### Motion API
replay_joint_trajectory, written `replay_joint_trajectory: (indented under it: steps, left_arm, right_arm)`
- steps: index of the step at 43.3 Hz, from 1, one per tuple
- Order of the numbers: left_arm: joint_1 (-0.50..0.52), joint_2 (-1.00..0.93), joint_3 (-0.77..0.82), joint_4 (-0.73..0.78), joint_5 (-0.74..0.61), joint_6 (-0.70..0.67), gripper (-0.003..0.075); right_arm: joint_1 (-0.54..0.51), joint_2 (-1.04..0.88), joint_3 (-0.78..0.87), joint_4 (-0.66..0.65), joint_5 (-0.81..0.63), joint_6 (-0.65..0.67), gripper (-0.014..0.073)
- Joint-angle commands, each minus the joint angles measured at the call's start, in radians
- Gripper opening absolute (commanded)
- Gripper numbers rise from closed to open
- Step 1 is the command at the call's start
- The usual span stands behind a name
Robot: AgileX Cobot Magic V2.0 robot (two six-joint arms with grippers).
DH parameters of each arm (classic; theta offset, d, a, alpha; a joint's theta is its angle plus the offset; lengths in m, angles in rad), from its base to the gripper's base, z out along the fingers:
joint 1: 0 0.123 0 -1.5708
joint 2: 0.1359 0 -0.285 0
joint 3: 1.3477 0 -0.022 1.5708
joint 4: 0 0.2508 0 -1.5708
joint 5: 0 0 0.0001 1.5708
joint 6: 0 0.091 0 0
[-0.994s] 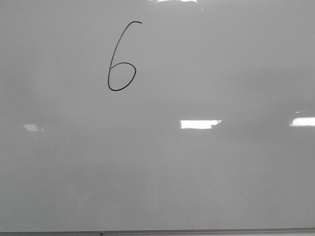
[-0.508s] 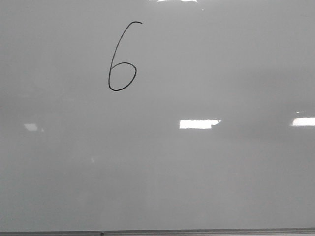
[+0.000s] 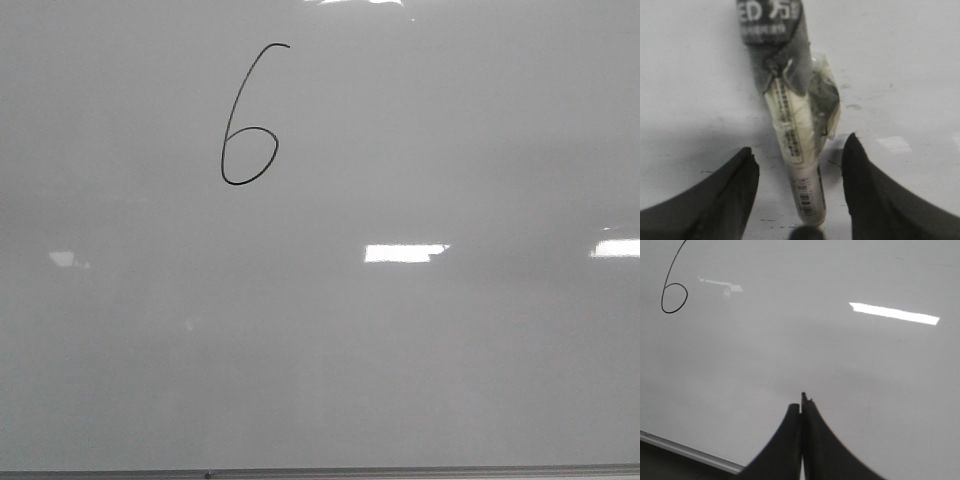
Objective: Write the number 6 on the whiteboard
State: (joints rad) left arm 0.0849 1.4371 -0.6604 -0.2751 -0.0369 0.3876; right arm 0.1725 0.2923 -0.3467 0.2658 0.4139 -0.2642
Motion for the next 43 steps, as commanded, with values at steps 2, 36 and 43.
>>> replay_joint_trajectory:
  steps: [2,36,43]
  left_arm:
    - [-0.006,-0.058,-0.032,-0.001,-0.036,-0.007,0.04]
    - [-0.006,-1.062,0.227,0.029,0.31,-0.007,0.0083]
    - [-0.006,-1.226,0.258,0.02,0.31,-0.007,-0.0019]
  right_arm:
    - [-0.006,0.007,-0.026,0.006,-0.07,0.001,-0.0069]
    - [-0.006,0.007,-0.026,0.005,-0.106,0.001,-0.0069]
    - [-0.006,0.007,-0.026,0.005,-0.106,0.001,-0.0069]
